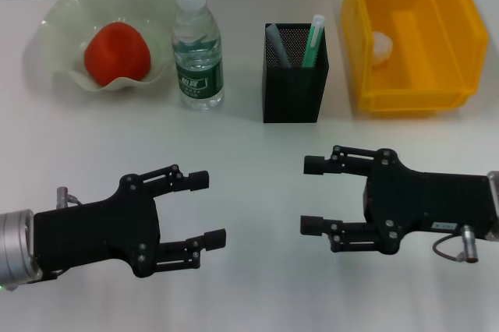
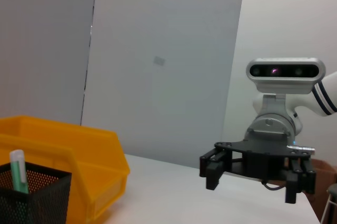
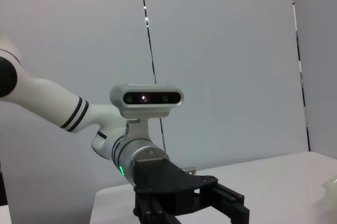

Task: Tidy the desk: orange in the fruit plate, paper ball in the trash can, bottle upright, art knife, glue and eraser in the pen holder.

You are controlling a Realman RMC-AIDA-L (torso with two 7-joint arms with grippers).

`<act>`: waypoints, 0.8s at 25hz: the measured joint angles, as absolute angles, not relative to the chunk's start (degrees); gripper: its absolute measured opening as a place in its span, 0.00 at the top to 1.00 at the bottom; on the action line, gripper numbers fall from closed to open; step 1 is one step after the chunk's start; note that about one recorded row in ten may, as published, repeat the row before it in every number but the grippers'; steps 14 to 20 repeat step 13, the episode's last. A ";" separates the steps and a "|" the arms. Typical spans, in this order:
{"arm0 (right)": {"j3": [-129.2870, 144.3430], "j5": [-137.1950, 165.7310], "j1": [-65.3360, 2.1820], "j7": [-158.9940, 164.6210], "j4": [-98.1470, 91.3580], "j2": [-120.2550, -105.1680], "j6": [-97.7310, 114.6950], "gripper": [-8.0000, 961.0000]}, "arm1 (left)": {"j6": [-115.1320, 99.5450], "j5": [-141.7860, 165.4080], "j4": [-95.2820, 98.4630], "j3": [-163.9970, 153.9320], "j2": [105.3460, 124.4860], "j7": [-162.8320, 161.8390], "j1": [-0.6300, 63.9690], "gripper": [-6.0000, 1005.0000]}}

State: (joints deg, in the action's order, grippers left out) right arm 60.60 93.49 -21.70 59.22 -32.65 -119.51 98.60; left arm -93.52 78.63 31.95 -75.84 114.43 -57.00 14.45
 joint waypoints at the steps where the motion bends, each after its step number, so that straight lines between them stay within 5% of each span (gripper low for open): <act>1: 60.75 93.49 -21.88 59.22 -32.56 -119.51 98.43 0.21 | -93.52 78.67 31.94 -75.84 114.41 -57.00 14.32 0.20; 20: 61.26 93.19 -22.42 59.22 -31.68 -119.55 97.63 0.21 | -93.36 78.75 31.88 -75.08 114.56 -56.61 13.30 0.20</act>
